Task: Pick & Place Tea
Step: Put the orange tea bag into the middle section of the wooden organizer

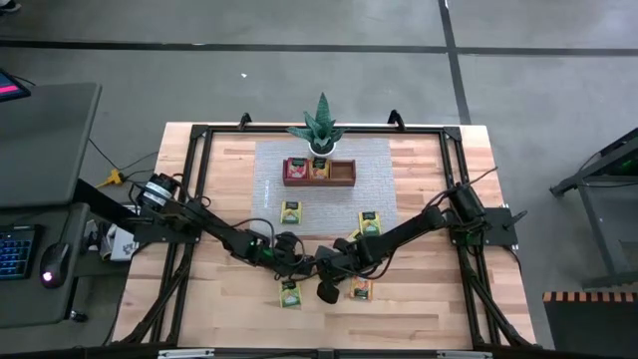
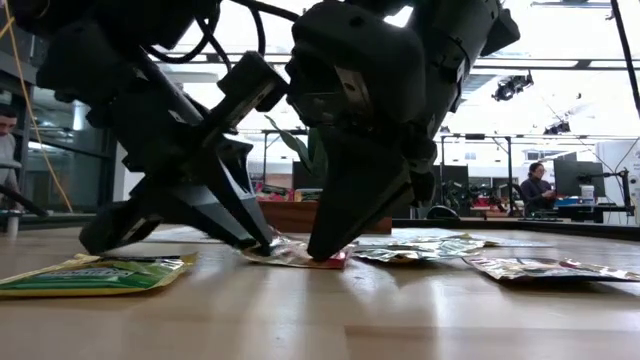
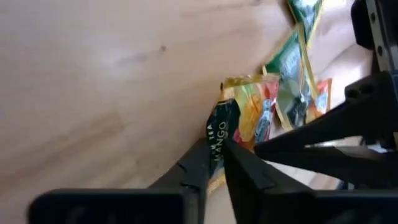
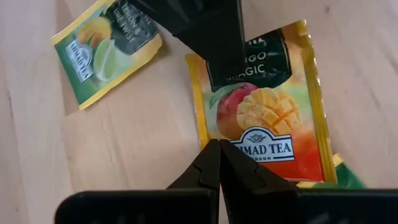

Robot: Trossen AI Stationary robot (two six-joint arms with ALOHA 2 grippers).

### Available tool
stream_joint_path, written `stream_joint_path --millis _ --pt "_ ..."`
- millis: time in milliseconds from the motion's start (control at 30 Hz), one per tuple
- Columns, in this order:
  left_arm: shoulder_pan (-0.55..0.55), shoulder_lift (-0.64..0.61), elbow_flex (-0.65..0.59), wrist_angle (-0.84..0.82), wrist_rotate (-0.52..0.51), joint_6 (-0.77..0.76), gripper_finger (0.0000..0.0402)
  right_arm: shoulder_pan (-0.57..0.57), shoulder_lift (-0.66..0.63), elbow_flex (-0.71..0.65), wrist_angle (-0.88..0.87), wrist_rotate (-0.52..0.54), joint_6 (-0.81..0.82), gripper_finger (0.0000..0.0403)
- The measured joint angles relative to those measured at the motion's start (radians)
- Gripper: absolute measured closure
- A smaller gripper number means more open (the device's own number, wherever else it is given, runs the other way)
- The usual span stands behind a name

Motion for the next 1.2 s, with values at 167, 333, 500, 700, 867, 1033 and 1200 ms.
stream_joint_path --millis 167,333,500,700,867,1033,1200 --pt "0.000 0.029 0.002 0.042 0.027 0.020 0.0396 0.002 0.000 0.000 -0.001 -0.008 0.001 0.0403" --pt "-0.001 0.030 0.002 0.045 0.027 0.048 0.0400 0.003 0.000 0.000 0.000 -0.011 -0.001 0.0403" --pt "0.000 0.031 0.003 0.042 0.029 0.093 0.0401 0.003 -0.005 0.000 0.000 -0.019 -0.006 0.0403" --pt "0.004 0.005 0.004 0.009 0.026 0.166 0.0401 0.000 -0.054 0.000 -0.026 0.002 -0.009 0.0403" --pt "0.026 -0.032 -0.001 -0.053 0.022 0.212 0.0401 0.000 -0.127 0.000 -0.059 0.029 -0.014 0.0403" --pt "0.034 -0.083 0.001 -0.107 0.040 0.272 0.0401 0.004 -0.227 0.000 -0.169 0.075 0.010 0.0403" --pt "0.034 -0.159 0.001 -0.195 0.038 0.362 0.0401 0.021 -0.359 0.000 -0.340 0.141 0.063 0.0403"
